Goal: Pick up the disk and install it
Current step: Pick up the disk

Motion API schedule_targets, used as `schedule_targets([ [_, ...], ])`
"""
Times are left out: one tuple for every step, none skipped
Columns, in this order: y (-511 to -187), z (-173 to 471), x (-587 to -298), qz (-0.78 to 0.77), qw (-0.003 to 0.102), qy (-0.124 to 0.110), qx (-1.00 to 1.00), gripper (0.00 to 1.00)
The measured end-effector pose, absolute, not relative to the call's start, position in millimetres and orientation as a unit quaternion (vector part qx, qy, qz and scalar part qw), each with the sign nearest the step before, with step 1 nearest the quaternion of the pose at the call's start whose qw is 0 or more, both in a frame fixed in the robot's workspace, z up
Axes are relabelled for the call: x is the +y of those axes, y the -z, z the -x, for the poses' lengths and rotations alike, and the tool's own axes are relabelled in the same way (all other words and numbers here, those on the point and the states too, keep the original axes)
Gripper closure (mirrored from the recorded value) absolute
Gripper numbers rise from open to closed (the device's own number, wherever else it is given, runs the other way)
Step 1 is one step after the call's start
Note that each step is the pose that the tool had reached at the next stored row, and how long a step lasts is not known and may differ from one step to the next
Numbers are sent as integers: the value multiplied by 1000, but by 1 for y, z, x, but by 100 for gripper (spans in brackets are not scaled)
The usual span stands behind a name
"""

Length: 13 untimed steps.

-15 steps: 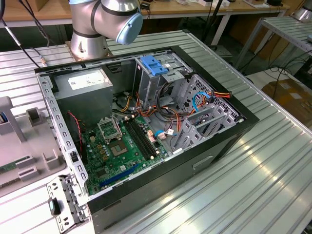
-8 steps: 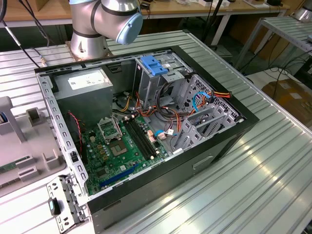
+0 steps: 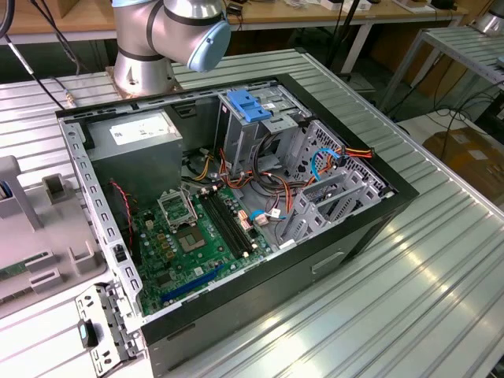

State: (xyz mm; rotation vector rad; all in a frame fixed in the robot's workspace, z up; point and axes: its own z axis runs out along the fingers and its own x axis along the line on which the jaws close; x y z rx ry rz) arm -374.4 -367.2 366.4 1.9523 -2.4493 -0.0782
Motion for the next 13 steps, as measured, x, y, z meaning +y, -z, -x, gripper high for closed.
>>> schedule_targets([
  [-366,374,-367,-626,4,25,-780,89],
  [-366,374,-367,-627,4,25,-778,89],
  [-366,374,-367,-630,4,25,-776,89],
  [-366,374,-367,-632,5,25,-775,89],
  [-366,374,-367,-635,5,25,-772,89],
  [-366,374,-367,-637,5,25,-771,89],
  [-366,374,-367,-639,5,25,-769,89],
  [-366,374,-367,-642,5,25,-767,89],
  [-366,374,-367,-645,5,25,-764,89],
  [-366,374,-367,-646,5,25,-763,89],
  [-366,374,-367,-648,5,25,-761,89],
  [-366,374,-367,-650,5,25,-760,89],
  [-366,374,-367,-652,5,25,-758,89],
])
